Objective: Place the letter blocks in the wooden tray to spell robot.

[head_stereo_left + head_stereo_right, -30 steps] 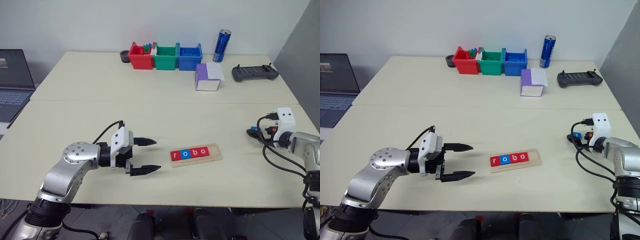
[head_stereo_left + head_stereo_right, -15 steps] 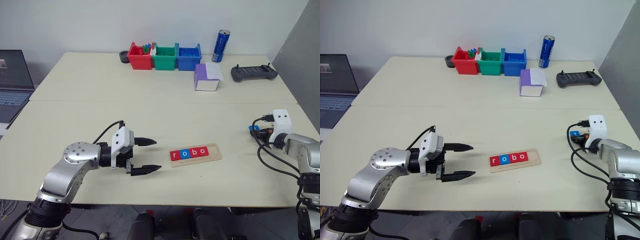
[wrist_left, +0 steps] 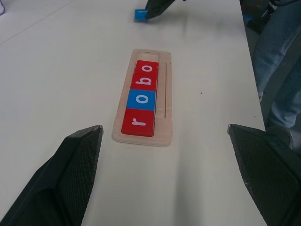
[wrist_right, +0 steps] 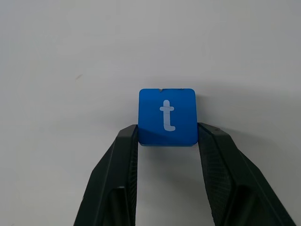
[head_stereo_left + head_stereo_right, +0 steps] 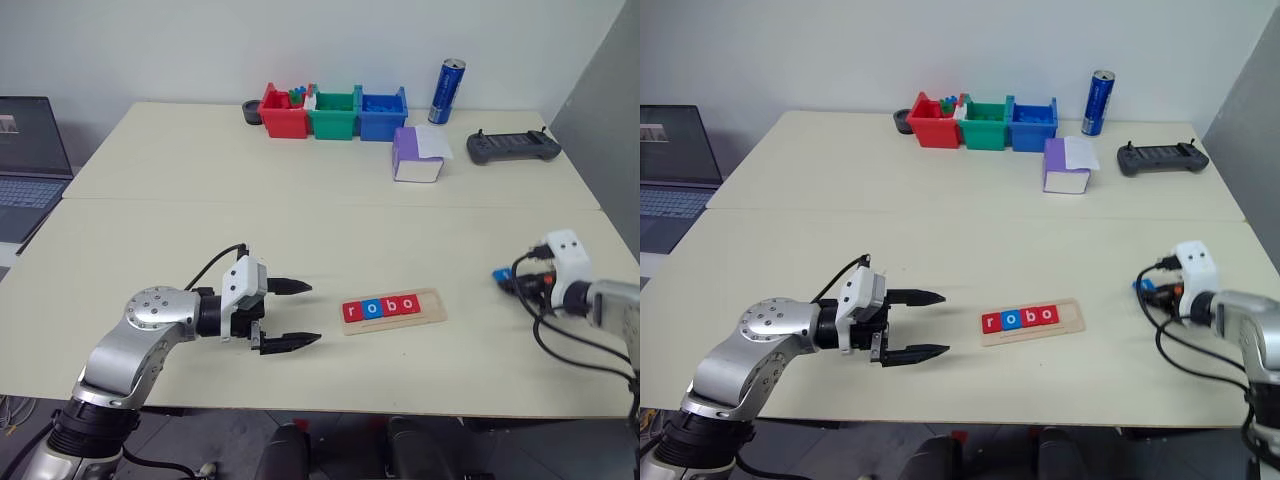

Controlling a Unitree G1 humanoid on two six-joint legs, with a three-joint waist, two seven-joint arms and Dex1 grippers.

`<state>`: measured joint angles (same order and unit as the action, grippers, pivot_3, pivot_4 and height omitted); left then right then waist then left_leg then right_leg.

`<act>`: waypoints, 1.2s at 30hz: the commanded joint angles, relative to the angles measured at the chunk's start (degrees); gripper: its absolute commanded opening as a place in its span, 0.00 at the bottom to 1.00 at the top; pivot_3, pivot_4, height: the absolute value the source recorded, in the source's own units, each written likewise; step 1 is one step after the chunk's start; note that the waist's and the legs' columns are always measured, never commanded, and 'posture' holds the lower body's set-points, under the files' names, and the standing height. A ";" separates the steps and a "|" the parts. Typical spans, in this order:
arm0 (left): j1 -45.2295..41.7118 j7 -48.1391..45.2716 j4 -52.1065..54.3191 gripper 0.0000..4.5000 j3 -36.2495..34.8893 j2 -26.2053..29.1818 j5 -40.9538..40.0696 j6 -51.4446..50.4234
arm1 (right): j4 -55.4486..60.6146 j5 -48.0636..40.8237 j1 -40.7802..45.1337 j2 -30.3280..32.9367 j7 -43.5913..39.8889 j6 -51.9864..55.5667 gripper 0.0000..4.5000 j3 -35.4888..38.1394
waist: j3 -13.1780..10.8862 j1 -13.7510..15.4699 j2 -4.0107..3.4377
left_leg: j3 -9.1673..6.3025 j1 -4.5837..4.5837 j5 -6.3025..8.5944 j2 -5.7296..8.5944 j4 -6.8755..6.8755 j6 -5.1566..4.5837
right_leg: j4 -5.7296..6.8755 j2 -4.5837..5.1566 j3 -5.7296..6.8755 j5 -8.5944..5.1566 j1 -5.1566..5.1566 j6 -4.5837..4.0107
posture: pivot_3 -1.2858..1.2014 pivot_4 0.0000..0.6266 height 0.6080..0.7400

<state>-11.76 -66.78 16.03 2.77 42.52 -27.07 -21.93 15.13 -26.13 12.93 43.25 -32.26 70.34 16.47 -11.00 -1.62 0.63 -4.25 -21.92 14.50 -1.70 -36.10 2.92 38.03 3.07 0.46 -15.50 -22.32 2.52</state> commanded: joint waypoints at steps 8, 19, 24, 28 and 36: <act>-2.69 -1.75 -2.28 1.00 0.87 -1.03 0.35 2.69 | 10.03 -2.63 -2.39 -6.59 7.62 7.51 0.33 4.80 | 0.01 -0.11 0.02 | 0.00 0.06 -0.01 0.00 -0.04 0.00 | 0.05 -0.01 -0.01 -0.08 0.02 0.29 | 0.52 0.24 1.00; -2.89 -2.48 -2.67 1.00 0.64 -0.68 0.38 2.83 | 10.70 -4.86 1.45 -7.42 8.33 11.95 0.61 1.84 | 0.01 -0.18 0.01 | 0.00 0.04 -0.01 0.00 -0.02 -0.01 | 0.02 -0.02 -0.01 0.06 0.01 0.02 | 0.52 0.24 1.00; -3.72 -2.85 -3.49 1.00 0.76 -0.73 0.52 3.01 | 11.78 -6.63 2.50 -3.06 5.50 13.11 0.99 1.99 | 0.01 -0.12 0.01 | 0.00 0.03 -0.01 0.00 -0.02 -0.01 | 0.00 -0.01 -0.01 0.06 0.01 0.02 | 0.52 0.24 1.00; -4.22 -3.34 -4.56 1.00 0.59 -0.54 0.77 3.65 | 12.60 -7.76 -0.02 7.16 -2.48 7.30 0.99 1.09 | 0.01 -0.04 0.01 | 0.00 0.01 -0.01 0.01 -0.02 -0.01 | -0.04 -0.01 0.00 0.06 0.01 0.03 | 0.52 0.24 1.00; -5.10 -3.06 -5.11 1.00 0.85 -0.92 1.02 3.70 | -8.91 3.51 -1.37 21.17 -30.09 -35.81 0.99 -7.81 | 0.00 -0.30 0.04 | 0.03 0.06 -0.01 -0.01 -0.02 -0.01 | -0.08 -0.01 -0.01 -0.11 0.03 0.29 | 0.52 0.24 1.00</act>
<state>-16.06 -69.52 10.35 4.23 41.39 -25.94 -19.10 11.47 -25.34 9.57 63.82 -56.47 43.84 10.87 -10.99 -1.92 0.67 -4.22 -21.83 14.49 -1.71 -36.13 2.91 37.97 3.06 0.45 -15.61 -22.28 2.81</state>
